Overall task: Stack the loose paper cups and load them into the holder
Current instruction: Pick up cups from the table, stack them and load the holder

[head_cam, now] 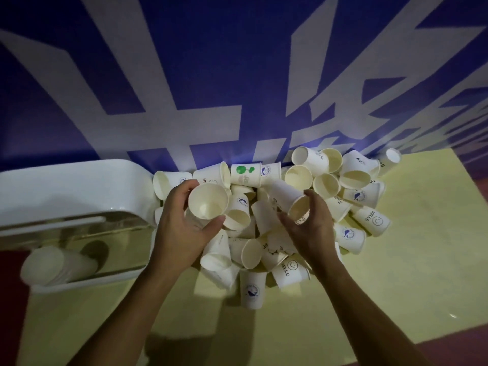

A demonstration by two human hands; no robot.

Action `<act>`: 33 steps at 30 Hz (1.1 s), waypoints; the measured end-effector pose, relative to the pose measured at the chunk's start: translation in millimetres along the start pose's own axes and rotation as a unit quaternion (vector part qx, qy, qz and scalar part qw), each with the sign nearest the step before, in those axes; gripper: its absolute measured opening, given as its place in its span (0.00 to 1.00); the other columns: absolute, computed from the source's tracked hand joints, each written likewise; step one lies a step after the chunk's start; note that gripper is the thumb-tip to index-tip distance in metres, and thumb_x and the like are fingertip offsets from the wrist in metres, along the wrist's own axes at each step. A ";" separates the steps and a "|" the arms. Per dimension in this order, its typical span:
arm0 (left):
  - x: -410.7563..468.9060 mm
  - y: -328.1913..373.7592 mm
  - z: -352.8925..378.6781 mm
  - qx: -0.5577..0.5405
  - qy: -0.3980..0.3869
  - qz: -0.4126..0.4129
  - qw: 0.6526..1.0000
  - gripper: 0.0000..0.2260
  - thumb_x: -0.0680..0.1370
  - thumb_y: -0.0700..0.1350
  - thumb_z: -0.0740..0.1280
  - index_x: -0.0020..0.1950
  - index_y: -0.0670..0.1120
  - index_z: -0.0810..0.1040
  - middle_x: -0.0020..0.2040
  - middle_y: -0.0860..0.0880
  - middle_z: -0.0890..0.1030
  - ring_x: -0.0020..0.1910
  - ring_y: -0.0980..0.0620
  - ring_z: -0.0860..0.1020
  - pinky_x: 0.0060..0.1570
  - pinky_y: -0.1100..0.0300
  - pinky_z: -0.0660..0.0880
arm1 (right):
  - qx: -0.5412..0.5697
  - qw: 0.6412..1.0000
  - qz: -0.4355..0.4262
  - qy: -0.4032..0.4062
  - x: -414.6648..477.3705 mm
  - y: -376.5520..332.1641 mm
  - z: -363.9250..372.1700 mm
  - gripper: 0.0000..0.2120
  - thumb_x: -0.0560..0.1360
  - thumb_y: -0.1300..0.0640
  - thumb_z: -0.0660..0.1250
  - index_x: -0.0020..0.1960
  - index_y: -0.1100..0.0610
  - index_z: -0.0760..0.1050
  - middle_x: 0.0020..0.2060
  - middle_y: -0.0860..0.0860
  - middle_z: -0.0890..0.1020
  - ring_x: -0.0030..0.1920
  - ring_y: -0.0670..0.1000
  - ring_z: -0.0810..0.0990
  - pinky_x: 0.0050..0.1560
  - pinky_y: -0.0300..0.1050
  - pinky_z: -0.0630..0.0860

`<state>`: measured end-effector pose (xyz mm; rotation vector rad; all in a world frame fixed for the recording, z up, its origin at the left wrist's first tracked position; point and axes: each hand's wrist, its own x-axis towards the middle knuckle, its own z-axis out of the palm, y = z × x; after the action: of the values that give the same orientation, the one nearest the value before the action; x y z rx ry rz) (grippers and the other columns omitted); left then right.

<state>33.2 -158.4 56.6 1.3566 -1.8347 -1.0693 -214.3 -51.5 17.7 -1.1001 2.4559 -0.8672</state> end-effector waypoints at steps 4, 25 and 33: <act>-11.1 -11.0 -26.7 0.007 0.009 0.012 1.000 0.36 0.68 0.53 0.82 0.72 0.55 0.69 0.66 0.56 0.75 0.64 0.55 0.75 0.59 0.55 0.77 | 0.068 0.998 -0.006 0.016 -12.3 -33.7 -8.9 0.40 0.67 0.44 0.82 0.72 0.49 0.66 0.63 0.48 0.77 0.58 0.52 0.79 0.55 0.58 0.81; -96.8 -126.0 -248.3 -0.058 0.059 0.022 0.996 0.30 0.69 0.45 0.82 0.69 0.49 0.76 0.64 0.55 0.78 0.63 0.57 0.77 0.55 0.71 0.73 | 0.169 0.967 -0.164 -0.097 -174.1 -239.5 116.6 0.34 0.67 0.42 0.80 0.69 0.50 0.74 0.61 0.39 0.78 0.62 0.43 0.77 0.59 0.42 0.77; -96.2 -166.1 -286.5 -0.055 0.125 0.040 0.990 0.31 0.70 0.47 0.80 0.70 0.45 0.74 0.66 0.52 0.75 0.66 0.47 0.77 0.61 0.46 0.78 | 0.160 0.962 -0.175 -0.135 -191.4 -270.1 160.2 0.35 0.67 0.37 0.77 0.69 0.48 0.75 0.62 0.40 0.79 0.63 0.44 0.78 0.60 0.45 0.78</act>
<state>378.0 -161.5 49.9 1.2781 -1.6092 -0.9014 144.0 -111.8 74.5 -1.4413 1.8518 -1.0864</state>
